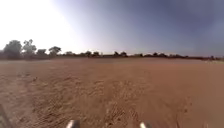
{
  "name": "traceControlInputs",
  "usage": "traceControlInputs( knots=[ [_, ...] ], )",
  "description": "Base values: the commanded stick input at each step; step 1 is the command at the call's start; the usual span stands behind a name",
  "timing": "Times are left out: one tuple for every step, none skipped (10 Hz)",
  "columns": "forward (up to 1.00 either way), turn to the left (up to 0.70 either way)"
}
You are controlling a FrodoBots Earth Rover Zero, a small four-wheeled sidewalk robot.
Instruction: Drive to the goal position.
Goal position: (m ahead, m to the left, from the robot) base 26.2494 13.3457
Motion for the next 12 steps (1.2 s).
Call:
traceControlInputs(
  knots=[
    [1.00,0.00],
    [1.00,0.00],
    [1.00,0.00],
    [1.00,0.00],
    [1.00,0.00],
    [1.00,0.00],
    [1.00,0.00],
    [1.00,0.00],
    [1.00,0.00],
    [1.00,0.00],
    [1.00,0.00],
    [1.00,0.00]
  ],
)
